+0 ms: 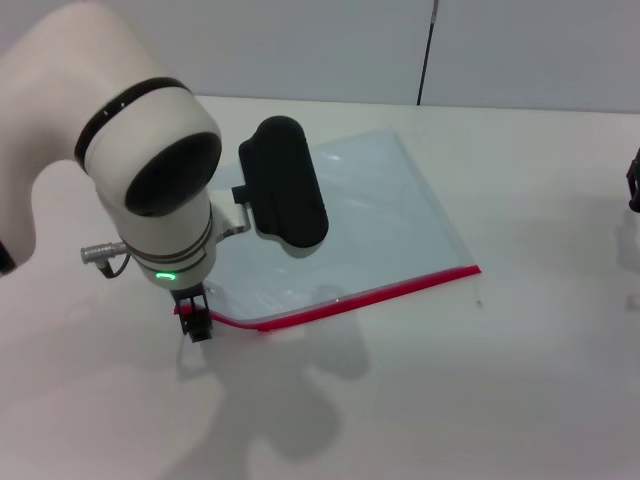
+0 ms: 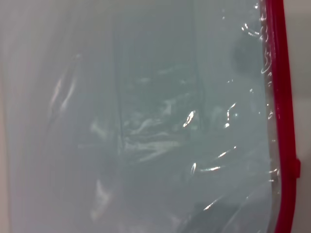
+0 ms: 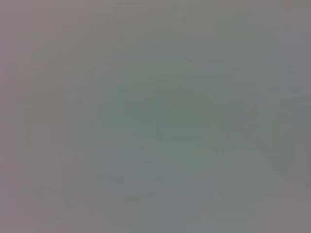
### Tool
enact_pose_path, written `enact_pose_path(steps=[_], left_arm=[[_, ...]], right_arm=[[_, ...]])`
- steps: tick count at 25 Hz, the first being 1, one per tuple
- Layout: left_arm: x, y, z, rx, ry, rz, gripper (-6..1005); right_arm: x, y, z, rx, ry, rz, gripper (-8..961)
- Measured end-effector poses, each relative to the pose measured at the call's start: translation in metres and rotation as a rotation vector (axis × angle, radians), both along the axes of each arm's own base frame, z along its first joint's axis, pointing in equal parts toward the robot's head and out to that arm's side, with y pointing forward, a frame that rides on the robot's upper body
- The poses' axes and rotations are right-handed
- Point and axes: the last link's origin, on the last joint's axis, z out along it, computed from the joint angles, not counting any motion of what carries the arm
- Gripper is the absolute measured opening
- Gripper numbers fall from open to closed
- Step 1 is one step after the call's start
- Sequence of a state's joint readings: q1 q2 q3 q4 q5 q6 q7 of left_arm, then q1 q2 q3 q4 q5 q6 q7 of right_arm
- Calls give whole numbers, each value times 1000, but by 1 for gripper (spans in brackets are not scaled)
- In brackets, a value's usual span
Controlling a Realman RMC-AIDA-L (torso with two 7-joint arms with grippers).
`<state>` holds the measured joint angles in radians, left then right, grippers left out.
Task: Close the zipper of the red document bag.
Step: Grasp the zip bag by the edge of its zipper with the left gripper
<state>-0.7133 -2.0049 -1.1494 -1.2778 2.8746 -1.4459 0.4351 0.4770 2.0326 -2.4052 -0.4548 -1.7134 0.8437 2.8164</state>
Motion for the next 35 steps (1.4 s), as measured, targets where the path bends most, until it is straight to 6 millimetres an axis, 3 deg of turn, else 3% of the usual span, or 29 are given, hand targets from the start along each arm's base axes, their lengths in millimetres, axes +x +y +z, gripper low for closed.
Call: enact_pose_path(steps=[10,15,20,26,35], left_arm=[[-5,1,-1,-1,10,10,689],[-3,2,0,-1,6,-1,530],[-2,4,0,6,1,-10,441],[-1,7,2,13,1,-18,448],[1,10,0,13,-12,-44,358]], right_arm=[[0,0,0,-2,-2,0,511],[0,0,0,-3,-1,2,511],[0,0,0,-2,0,1,512],[0,0,0,-1,1,0,512],[0,0,0,1,2,0,512]])
